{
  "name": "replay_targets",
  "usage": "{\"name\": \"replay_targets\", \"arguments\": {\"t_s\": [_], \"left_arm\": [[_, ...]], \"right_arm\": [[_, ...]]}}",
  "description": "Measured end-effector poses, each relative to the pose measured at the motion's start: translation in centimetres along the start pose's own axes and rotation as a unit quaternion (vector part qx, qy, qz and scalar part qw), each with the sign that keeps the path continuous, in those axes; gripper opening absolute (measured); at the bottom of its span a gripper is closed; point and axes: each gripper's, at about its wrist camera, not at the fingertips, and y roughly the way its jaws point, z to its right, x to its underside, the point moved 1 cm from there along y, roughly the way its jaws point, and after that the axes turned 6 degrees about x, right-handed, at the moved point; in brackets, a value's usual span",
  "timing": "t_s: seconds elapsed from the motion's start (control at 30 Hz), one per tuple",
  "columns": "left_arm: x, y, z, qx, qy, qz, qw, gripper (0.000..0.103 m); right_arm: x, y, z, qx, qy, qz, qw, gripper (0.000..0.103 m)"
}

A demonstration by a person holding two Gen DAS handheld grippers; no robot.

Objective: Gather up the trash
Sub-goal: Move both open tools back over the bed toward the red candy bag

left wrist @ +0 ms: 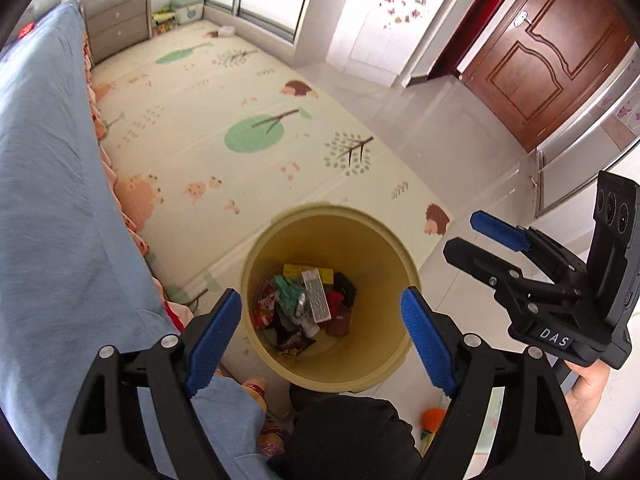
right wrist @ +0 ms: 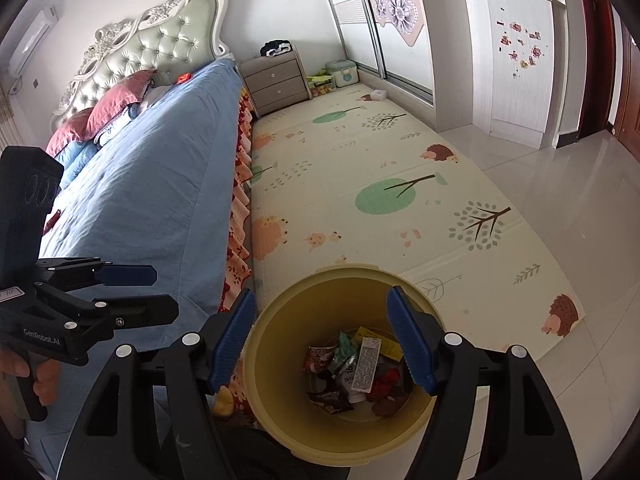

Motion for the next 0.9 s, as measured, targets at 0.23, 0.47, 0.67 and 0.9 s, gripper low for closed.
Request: {"name": "replay_targets", "arguments": {"t_s": [0.23,0.47,0.67,0.9], "left_arm": [[1.6,-5.8,-2.4,-0.03,-0.004,0.053,0.9981,0.083],[5.3,-12.6,-7.7,-0.084,-0.033,0.099,0.991,0.083],[9.3,-18.8,-13.4,-0.138,-0.077,0.136,0.9781,0.083],[13.4,-25.2,-20.0,-0.193,-0.126,0.182,0.956,0.086]], "right_arm": [[-1.8,-1.6,-5.8,-0.029,-0.044,0.019,0.998,0.067],[-3.3,-1.7,-14.7,-0.073,-0.11,0.026,0.991,0.067],[-3.3,-1.5,-23.8,-0.131,-0.173,0.021,0.976,0.067],[-2.5,-0.9,-33.3,-0.171,-0.229,0.01,0.958,0.067]]}}
